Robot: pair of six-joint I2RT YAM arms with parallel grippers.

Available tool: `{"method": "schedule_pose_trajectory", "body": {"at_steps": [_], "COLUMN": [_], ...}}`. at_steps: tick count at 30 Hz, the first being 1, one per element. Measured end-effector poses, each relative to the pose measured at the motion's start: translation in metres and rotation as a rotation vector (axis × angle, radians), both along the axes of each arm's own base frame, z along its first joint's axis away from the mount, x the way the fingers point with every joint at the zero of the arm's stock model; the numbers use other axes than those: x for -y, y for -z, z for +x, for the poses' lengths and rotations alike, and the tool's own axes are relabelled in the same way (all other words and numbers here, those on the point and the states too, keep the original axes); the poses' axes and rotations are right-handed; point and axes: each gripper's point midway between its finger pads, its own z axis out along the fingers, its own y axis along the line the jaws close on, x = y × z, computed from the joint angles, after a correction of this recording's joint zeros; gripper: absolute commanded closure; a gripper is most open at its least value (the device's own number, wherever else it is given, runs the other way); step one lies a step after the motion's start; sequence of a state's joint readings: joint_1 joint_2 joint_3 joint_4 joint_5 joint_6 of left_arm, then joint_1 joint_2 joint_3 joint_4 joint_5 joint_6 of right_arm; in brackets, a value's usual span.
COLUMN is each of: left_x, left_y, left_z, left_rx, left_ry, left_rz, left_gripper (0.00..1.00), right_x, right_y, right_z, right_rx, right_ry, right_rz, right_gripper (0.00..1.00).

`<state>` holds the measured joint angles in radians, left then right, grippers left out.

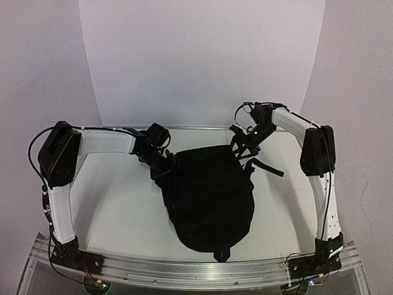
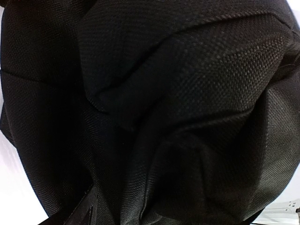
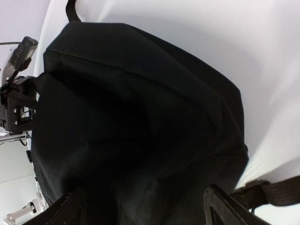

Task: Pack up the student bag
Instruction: Adjust the student bag at the center of the board.

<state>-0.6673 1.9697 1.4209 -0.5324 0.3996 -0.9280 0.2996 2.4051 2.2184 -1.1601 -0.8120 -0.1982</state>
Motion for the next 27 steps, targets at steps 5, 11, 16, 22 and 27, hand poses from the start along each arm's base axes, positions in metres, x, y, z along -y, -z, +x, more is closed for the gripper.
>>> {"method": "schedule_pose_trajectory", "body": {"at_steps": [5,11,16,22,27], "left_x": [-0.005,0.004,0.047,0.071,0.064], "left_y": [0.0,-0.029,-0.09,-0.072,-0.03], "left_z": [0.003,0.009,-0.001,-0.022,-0.018], "left_rx": [0.001,0.131,0.291,0.276,0.195], "left_ry": [-0.039,0.04,0.217,0.359,0.346], "left_rz": [-0.009,0.061,0.069,0.13,0.204], "left_gripper": [0.37,0.27,0.24,0.27,0.39], "right_x": [0.051,0.119,0.106,0.062,0.033], "right_y": [0.002,-0.009,-0.01,0.009,0.027], "right_z": [-0.036,-0.084,-0.12,-0.137,-0.136], "right_rx": [-0.097,-0.143,-0.194,-0.278,-0.342], "right_ry": [0.039,0.059,-0.022,-0.131,-0.171], "right_rz": [-0.014,-0.017,0.031,0.094,0.1], "right_gripper": [0.17,0.24,0.27,0.31,0.32]}}
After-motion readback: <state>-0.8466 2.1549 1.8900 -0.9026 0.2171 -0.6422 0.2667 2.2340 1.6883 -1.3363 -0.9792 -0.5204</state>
